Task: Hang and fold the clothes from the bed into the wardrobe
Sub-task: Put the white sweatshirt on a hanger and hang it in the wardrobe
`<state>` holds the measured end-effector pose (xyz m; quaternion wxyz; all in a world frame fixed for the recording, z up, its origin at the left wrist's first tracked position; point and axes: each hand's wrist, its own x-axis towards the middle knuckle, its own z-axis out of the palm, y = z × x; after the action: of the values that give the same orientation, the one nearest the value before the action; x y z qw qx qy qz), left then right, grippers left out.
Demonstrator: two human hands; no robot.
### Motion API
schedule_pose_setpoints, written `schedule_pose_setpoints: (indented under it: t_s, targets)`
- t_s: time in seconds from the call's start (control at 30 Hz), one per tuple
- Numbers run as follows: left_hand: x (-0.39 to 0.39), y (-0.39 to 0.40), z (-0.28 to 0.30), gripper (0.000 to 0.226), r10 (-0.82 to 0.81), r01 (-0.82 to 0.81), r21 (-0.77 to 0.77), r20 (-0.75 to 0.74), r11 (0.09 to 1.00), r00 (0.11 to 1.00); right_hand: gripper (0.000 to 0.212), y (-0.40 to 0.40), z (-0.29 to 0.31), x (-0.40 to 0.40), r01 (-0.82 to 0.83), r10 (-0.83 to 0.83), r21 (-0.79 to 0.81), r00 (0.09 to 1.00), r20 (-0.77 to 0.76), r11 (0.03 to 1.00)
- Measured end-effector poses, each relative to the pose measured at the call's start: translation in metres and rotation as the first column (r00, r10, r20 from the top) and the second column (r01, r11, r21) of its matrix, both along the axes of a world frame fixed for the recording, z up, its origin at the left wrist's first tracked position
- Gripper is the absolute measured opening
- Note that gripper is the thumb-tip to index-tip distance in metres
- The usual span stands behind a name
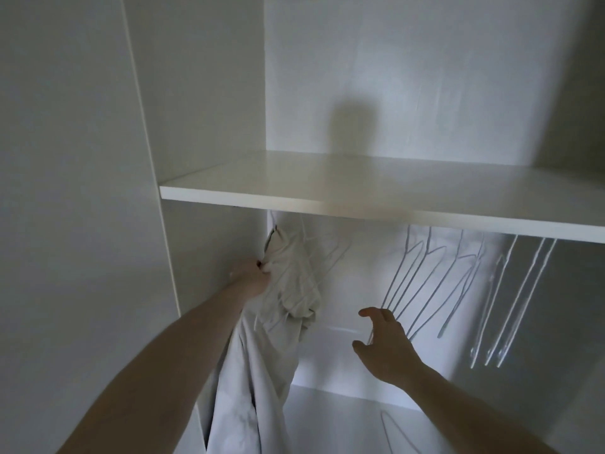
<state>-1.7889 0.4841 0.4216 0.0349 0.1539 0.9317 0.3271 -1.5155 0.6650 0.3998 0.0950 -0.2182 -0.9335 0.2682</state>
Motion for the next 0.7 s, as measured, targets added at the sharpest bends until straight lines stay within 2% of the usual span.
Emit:
schedule_pose_setpoints:
  t_s: [0.17,0.27,0.43,0.5,0.7]
  targets:
    - [0.014,-0.013,0.007,0.047,-0.021,0.022,-0.018,0.09,1.0,0.996,0.064,-0.013,0.01,0.004,-0.019,0.02,-0.056,0.999,0.032,0.998]
    - [0.033,-0.022,0.019,0.044,0.015,-0.015,0.002,0.086,1.0,0.996,0.062,-0.022,0.024,0.016,-0.013,0.018,-0.109,0.999,0.045,0.994]
    - [0.101,-0.048,0.043,0.043,0.022,-0.019,-0.027,0.114,0.999,0.993,0.057,-0.043,0.052,0.059,0.011,0.006,-0.219,0.997,0.075,0.976]
    - [0.139,-0.063,0.048,0.043,-0.032,0.035,-0.055,0.065,0.998,0.997,0.056,-0.055,0.058,0.084,0.032,-0.01,-0.257,0.996,0.088,0.966]
    - [0.232,-0.082,0.043,0.027,-0.241,0.251,0.084,-0.107,0.964,0.964,0.059,-0.09,0.048,0.159,0.17,-0.139,-0.288,0.983,0.124,0.942]
